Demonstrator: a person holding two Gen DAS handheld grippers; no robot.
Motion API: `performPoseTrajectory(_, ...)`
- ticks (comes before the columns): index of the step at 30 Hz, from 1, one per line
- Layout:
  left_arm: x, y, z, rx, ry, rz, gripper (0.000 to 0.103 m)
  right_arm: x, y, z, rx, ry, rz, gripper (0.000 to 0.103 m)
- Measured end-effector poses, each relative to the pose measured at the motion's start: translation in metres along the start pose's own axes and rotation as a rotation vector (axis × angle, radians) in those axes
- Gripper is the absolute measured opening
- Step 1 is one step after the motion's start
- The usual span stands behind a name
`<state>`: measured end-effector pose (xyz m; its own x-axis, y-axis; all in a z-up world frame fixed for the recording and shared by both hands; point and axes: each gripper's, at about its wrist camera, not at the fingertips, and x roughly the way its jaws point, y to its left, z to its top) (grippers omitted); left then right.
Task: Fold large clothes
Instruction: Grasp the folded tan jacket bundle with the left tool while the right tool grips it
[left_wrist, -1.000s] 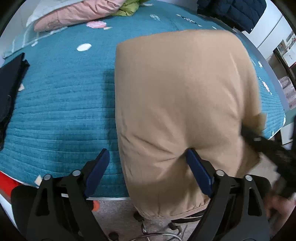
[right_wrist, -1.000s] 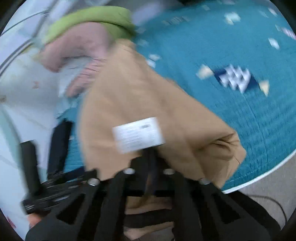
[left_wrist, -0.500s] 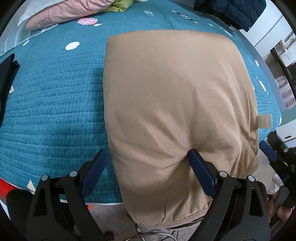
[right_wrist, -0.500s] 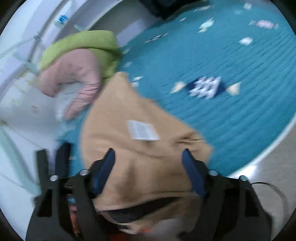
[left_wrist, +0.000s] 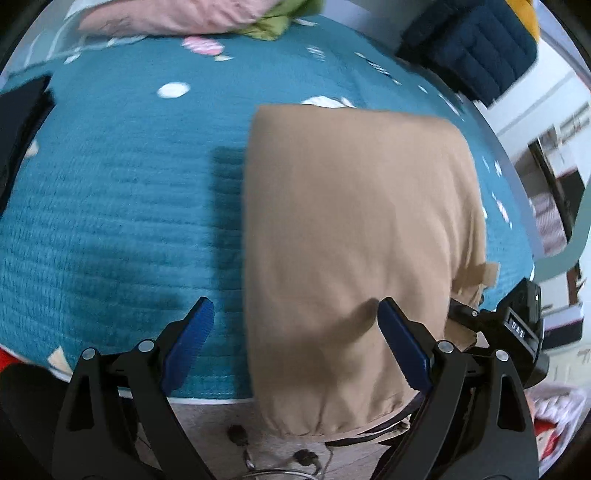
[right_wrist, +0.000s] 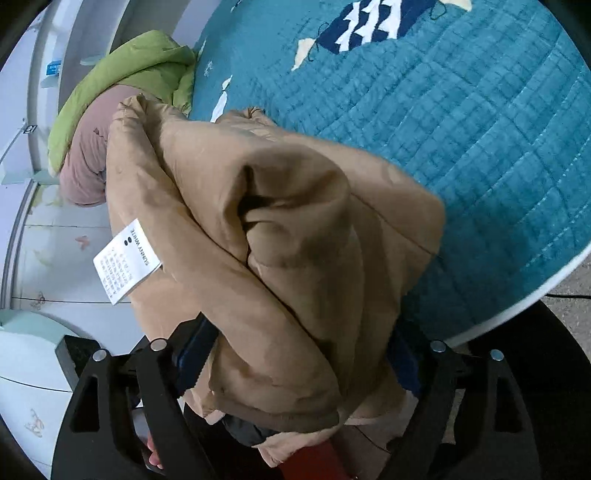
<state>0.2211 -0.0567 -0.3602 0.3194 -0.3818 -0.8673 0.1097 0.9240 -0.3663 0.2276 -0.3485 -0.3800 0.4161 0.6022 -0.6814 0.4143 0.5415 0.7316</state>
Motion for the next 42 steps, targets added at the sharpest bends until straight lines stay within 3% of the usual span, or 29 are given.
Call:
performPoseTrajectory(5, 0.022, 0.021, -0.012, -0.098, 0.079, -0.054, 0.091, 0.005, 0.009, 0.004, 0.002, 0.008, 0.04, 0.078)
performPoseTrajectory(11, 0.037, 0.015, -0.01, -0.133, 0.104, -0.109, 0.092, 0.015, 0.003, -0.001, 0.027, 0.017, 0.082, 0.077)
performPoseTrajectory(14, 0.044, 0.013, -0.006, -0.157, 0.114, -0.119, 0.094, 0.014, 0.009, -0.005, 0.005, 0.02, 0.125, 0.065)
performPoseTrajectory(19, 0.055, 0.014, -0.006, -0.212, 0.125, -0.172, 0.094, 0.024, 0.01, 0.002, 0.029, 0.012, 0.109, 0.061)
performPoseTrajectory(22, 0.057, 0.015, -0.006, -0.222, 0.132, -0.186, 0.094, 0.023, 0.012, 0.001, 0.028, -0.003, 0.104, 0.049)
performPoseTrajectory(27, 0.045, 0.027, -0.007, -0.295, 0.146, -0.311, 0.094, 0.023, 0.009, 0.0, 0.038, -0.006, 0.113, 0.046)
performPoseTrajectory(31, 0.052, 0.022, -0.013, -0.311, 0.157, -0.359, 0.095, 0.024, 0.009, 0.001, 0.04, -0.004, 0.113, 0.046)
performPoseTrajectory(36, 0.06, -0.004, -0.012, -0.21, 0.134, -0.243, 0.097, 0.022, 0.007, -0.001, 0.038, -0.003, 0.106, 0.046)
performPoseTrajectory(37, 0.058, -0.006, -0.011, -0.204, 0.131, -0.242, 0.096, 0.022, 0.008, 0.0, 0.036, -0.004, 0.106, 0.046)
performPoseTrajectory(39, 0.051, -0.016, -0.007, -0.144, 0.106, -0.207, 0.076, 0.022, 0.011, -0.001, 0.032, -0.009, 0.097, 0.043)
performPoseTrajectory(42, 0.039, -0.027, -0.007, -0.072, 0.07, -0.169, 0.056, 0.023, 0.022, -0.005, 0.024, -0.015, 0.1, 0.038)
